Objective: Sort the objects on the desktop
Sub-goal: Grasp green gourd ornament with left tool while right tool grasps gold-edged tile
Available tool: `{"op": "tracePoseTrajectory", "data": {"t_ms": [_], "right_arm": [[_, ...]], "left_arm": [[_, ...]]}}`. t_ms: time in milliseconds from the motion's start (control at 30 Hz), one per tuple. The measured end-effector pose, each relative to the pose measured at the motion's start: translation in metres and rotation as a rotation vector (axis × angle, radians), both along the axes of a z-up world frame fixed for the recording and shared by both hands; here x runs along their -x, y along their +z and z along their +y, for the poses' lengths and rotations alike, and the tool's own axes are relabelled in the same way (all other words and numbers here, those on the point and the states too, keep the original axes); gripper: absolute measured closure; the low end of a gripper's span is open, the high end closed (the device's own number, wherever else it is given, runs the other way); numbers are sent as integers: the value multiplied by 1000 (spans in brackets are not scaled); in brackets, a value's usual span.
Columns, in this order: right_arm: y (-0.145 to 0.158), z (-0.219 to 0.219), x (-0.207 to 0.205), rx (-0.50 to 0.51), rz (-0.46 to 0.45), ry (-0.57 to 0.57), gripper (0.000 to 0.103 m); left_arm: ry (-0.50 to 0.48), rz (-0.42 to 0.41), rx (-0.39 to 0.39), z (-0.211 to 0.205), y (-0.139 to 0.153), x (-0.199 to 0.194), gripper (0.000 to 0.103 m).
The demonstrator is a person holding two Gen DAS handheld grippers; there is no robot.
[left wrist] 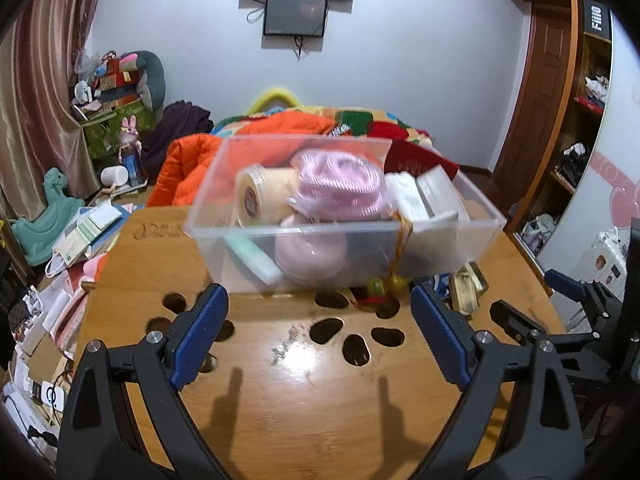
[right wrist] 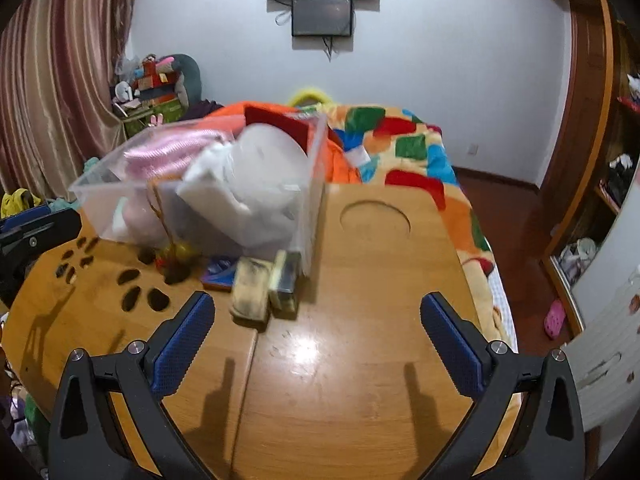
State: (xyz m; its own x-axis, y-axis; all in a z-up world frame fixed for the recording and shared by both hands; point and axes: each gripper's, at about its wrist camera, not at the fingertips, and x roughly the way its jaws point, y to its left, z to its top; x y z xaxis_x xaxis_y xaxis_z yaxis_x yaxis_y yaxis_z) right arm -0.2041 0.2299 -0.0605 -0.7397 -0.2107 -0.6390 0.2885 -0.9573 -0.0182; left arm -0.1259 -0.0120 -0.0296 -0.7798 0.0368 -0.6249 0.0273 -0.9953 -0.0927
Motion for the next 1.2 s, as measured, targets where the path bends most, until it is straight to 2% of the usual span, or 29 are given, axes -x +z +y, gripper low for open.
{"op": "tracePoseTrajectory", "data": {"t_ms": [167, 233, 500, 600, 767, 867, 1100, 1167, 1200], "right_arm": [[-3, 3, 2, 13, 5, 23, 2], [-2, 3, 6, 18, 6, 30, 7], [-10, 5, 26, 42, -59, 77, 45], [-12, 1, 29, 60, -77, 116, 48], [-14, -3, 34, 73, -92, 160, 53], [-15, -5, 37, 67, -100, 162, 53], [-16, -2, 46, 91, -135, 172, 53], [-17, -1, 47, 101, -143, 172, 53], [-18, 0, 47, 101, -144, 171, 58]], "left_arm": [[-7, -43, -9, 9, -16, 14, 10], [-10, -66, -22, 11, -22, 21, 11], [-22, -128, -16, 25, -38, 42, 23], [-18, -141, -13, 29, -41, 47, 27], [-23, -143, 2, 38, -42, 52, 27], [-36, -149, 23, 46, -43, 54, 27], [-32, -167, 7, 49, -45, 56, 28], [-24, -168, 13, 51, -45, 55, 30], [-23, -170, 8, 51, -46, 54, 34]]}}
